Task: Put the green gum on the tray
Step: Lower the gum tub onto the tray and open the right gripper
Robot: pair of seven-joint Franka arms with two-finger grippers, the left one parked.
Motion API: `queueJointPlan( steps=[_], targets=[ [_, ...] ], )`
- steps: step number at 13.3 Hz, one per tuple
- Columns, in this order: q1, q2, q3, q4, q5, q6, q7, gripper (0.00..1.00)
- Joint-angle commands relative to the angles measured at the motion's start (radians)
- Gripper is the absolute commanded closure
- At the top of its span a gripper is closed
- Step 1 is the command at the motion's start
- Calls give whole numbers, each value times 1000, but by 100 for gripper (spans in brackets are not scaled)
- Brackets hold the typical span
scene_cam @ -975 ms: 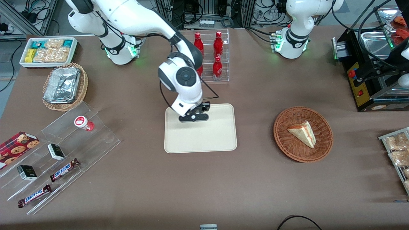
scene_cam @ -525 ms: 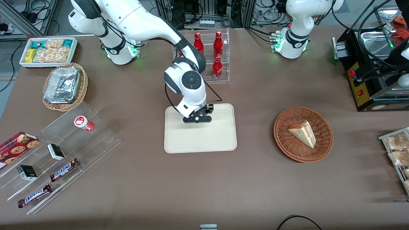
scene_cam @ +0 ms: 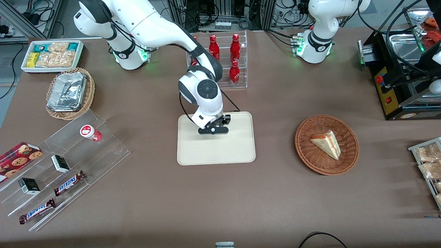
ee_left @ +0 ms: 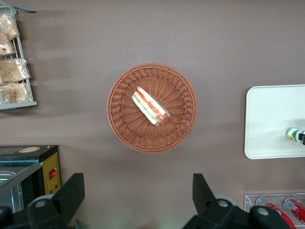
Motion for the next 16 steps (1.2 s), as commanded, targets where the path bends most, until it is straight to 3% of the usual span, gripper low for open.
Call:
queueJointPlan(
  steps=[1, 6, 7, 8, 12, 16],
  targets=[
    [-4, 27, -5, 30, -32, 8, 8, 100],
    [-5, 41, -7, 31, -29, 56, 15, 100],
    [-7, 41, -7, 30, -29, 56, 11, 84],
    [-8, 41, -7, 30, -29, 56, 13, 1],
    [-42, -15, -8, 7, -31, 32, -4, 0],
    [-71, -143, -5, -4, -26, -109, -27, 0]
  ],
)
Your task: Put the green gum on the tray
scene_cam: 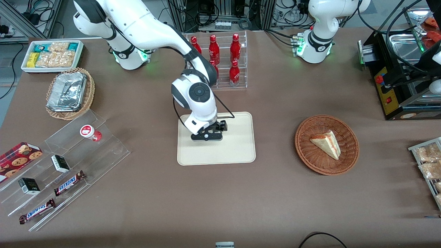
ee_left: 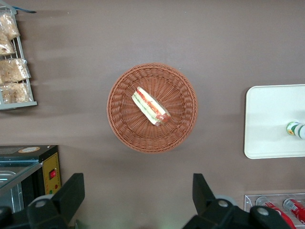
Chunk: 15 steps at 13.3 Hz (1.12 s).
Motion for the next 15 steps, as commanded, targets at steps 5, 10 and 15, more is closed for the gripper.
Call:
queueJointPlan(
  steps=[5, 10, 15],
  targets=[
    [-88, -309, 9, -55, -3, -275, -72, 0],
    [-242, -480, 6, -46, 47, -532, -294, 0],
    [-498, -573, 4, -49, 116, -674, -649, 0]
  ],
)
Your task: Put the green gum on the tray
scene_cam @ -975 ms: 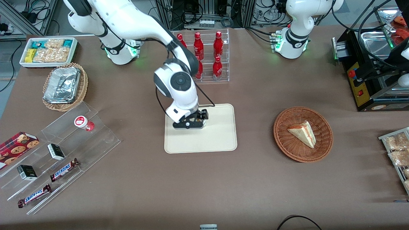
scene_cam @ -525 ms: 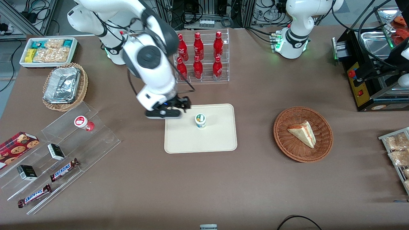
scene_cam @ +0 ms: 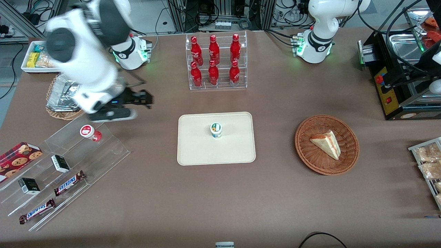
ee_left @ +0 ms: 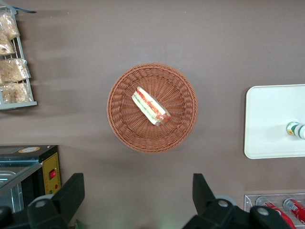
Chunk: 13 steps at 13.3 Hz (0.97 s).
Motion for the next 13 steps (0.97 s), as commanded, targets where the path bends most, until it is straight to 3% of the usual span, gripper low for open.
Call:
queueJointPlan(
  steps=[1, 6, 13],
  targets=[
    [-121, -57, 7, -28, 38, -65, -149, 0],
    [-270, -100, 1, -31, 3, -149, -260, 0],
    [-354, -94, 8, -11, -80, -160, -317, 0]
  ],
)
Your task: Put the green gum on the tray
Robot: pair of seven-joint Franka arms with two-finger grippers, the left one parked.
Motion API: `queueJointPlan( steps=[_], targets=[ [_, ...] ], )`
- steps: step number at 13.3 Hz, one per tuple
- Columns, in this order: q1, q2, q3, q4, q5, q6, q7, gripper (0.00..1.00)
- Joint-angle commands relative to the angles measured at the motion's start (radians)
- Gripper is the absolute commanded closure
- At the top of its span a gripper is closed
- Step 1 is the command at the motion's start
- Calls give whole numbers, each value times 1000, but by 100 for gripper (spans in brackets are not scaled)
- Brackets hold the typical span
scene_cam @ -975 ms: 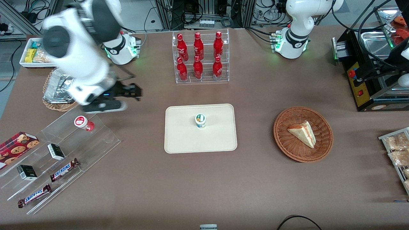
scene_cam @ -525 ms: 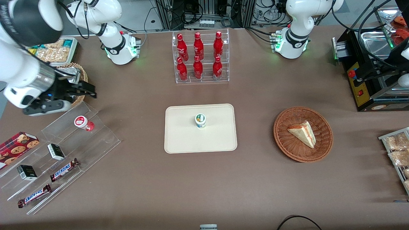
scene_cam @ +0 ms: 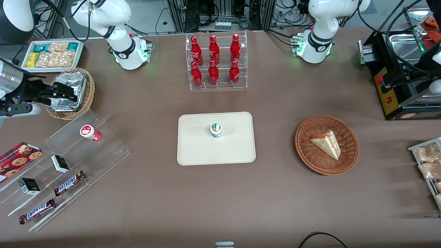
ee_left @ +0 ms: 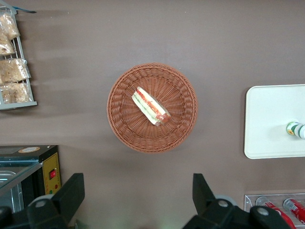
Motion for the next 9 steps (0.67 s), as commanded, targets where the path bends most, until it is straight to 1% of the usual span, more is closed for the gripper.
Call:
queueJointPlan(
  steps=[1, 6, 9],
  targets=[
    [-13, -1, 13, 6, -38, -1, -9, 0],
    [-48, 31, 11, 46, -29, 0, 5, 0],
    [-39, 53, 13, 92, -30, 0, 18, 0]
  ],
)
